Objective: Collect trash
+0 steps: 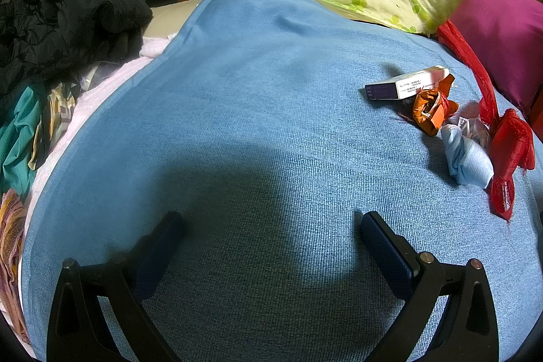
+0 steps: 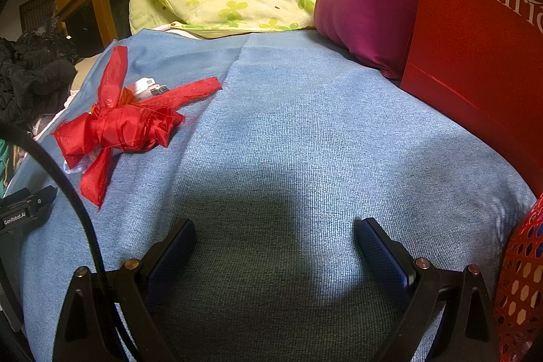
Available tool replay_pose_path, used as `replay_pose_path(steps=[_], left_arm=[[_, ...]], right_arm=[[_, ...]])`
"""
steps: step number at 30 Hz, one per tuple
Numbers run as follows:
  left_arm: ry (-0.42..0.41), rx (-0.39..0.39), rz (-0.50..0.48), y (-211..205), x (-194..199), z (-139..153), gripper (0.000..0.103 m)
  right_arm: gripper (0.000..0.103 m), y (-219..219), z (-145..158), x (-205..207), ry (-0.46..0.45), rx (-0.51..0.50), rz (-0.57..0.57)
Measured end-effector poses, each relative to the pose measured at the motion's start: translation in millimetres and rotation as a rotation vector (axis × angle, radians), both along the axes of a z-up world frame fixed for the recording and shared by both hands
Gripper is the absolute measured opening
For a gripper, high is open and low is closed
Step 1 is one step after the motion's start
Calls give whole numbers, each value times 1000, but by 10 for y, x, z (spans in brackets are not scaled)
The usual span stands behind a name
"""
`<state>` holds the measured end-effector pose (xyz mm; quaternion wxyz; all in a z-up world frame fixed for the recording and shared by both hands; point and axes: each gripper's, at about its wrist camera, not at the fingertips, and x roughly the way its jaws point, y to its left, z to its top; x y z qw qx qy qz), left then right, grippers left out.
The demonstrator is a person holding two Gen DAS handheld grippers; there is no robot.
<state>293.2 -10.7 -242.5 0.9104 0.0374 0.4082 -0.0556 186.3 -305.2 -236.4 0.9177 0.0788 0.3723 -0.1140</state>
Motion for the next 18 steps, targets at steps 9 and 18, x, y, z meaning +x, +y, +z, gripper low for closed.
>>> replay_pose_path(steps=[9,18], left_arm=[[0,0,0,-1,1,-1,103],[0,0,0,-2,0,-1,103]], right_arm=[[98,-1,-10,7,1,0,1],[99,0,-21,10,6,-3,-2]])
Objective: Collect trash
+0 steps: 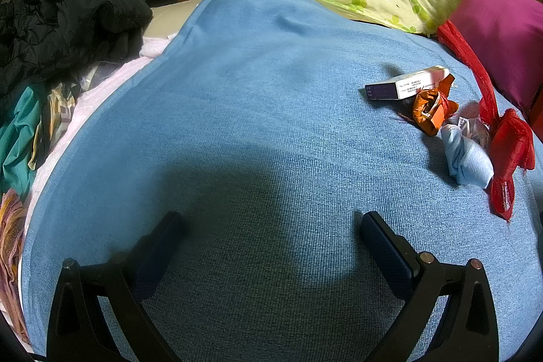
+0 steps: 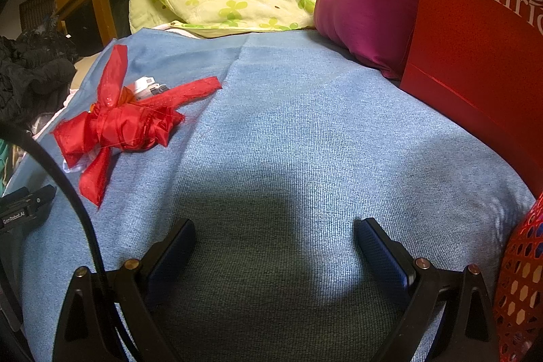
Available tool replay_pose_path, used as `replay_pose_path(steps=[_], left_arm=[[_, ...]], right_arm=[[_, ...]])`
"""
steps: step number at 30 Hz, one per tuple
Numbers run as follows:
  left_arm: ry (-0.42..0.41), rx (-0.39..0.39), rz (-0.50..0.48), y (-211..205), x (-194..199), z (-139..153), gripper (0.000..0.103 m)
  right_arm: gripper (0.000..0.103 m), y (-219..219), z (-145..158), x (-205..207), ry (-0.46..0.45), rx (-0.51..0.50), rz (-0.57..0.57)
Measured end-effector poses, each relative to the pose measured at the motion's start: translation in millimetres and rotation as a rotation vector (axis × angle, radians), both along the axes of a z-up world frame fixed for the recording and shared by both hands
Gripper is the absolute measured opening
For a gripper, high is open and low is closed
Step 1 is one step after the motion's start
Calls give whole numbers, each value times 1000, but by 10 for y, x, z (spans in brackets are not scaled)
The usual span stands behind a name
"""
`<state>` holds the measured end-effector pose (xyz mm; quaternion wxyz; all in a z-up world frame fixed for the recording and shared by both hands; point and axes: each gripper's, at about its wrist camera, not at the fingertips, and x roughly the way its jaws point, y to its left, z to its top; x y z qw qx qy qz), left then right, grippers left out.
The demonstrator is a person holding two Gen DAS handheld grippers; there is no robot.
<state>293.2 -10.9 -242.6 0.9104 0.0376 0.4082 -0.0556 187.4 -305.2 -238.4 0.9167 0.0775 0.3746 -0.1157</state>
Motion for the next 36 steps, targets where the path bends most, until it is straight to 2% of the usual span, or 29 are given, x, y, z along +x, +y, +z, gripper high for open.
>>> replay_pose_path(steps=[36], left_arm=[[0,-1,0,0,5,1,103]], right_arm=[[103,-24,-13,24,12,-3,18]])
